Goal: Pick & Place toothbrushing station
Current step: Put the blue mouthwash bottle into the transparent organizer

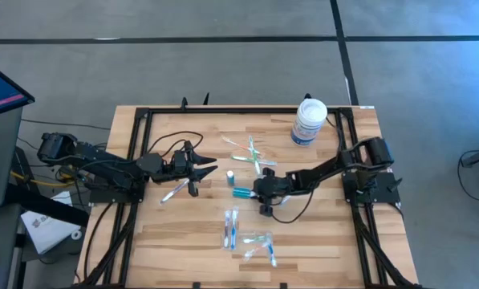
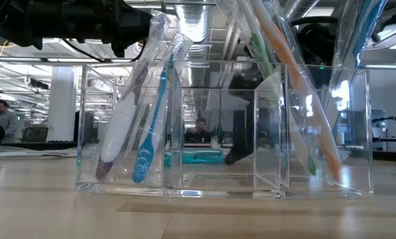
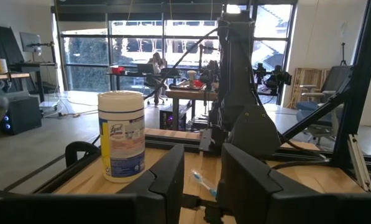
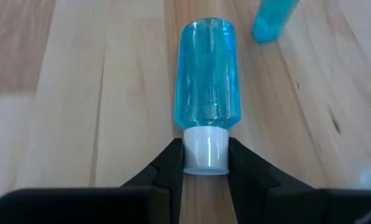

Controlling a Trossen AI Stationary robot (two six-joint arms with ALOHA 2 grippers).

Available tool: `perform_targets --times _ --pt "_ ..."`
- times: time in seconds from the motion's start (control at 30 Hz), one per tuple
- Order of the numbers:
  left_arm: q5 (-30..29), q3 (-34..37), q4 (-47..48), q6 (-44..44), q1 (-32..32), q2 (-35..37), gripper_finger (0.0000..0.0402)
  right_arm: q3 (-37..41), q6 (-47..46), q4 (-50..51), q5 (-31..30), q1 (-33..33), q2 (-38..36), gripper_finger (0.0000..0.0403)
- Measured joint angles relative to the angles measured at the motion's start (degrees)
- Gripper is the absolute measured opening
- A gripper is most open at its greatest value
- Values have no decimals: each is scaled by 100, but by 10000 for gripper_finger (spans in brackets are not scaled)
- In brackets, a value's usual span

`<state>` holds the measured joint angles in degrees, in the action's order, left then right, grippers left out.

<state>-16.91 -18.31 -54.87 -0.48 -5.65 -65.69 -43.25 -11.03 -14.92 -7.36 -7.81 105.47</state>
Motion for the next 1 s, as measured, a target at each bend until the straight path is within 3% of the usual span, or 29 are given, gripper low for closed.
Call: perform_targets --times 0.4,0.67,1.0 --pt "296 4 0 -656 68 0 103 14 275 834 -263 -16 -1080 85" --pt "1445 -23 16 -1900 810 -160 103 -549 849 1931 -339 -66 -1469 85" --pt "3272 -723 -6 -3217 1694 -1217 103 -1638 1561 3132 -553 -111 -1470 85"
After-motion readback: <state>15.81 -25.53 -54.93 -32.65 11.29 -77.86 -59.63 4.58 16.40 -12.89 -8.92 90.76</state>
